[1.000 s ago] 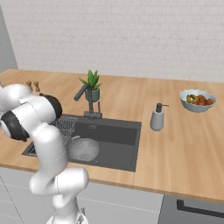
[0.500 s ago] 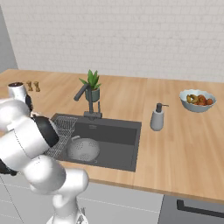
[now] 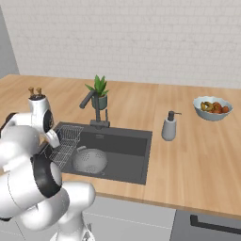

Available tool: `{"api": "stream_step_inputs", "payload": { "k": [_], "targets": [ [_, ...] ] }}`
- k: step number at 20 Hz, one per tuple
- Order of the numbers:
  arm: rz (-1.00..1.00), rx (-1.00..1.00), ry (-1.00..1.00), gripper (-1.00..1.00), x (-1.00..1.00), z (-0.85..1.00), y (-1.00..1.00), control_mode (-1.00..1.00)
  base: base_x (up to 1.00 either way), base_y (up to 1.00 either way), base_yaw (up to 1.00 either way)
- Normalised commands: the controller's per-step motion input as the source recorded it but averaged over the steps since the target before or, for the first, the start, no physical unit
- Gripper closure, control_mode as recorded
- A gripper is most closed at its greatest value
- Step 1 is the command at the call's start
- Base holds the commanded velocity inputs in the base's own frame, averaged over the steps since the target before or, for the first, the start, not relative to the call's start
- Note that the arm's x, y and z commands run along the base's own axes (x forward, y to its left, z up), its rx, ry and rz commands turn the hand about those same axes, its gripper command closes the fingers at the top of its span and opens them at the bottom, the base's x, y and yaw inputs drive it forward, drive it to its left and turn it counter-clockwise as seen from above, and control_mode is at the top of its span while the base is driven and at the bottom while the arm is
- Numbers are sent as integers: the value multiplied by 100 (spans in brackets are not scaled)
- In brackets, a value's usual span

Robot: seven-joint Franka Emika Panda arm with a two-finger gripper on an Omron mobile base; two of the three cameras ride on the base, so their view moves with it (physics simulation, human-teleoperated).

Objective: Put the colander in the sink, put the tangerine in the colander, and turn on the sink faucet and pour water over the colander.

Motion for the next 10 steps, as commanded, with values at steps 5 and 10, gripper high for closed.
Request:
{"api": "stream_step_inputs", "payload": {
  "k": [5,10],
  "targets": [
    [-63,10,7,100,-1,1,-60,-100,0,0,0],
    [-61,12,6,100,-1,0,-47,-100,0,0,0]
  ]
}}
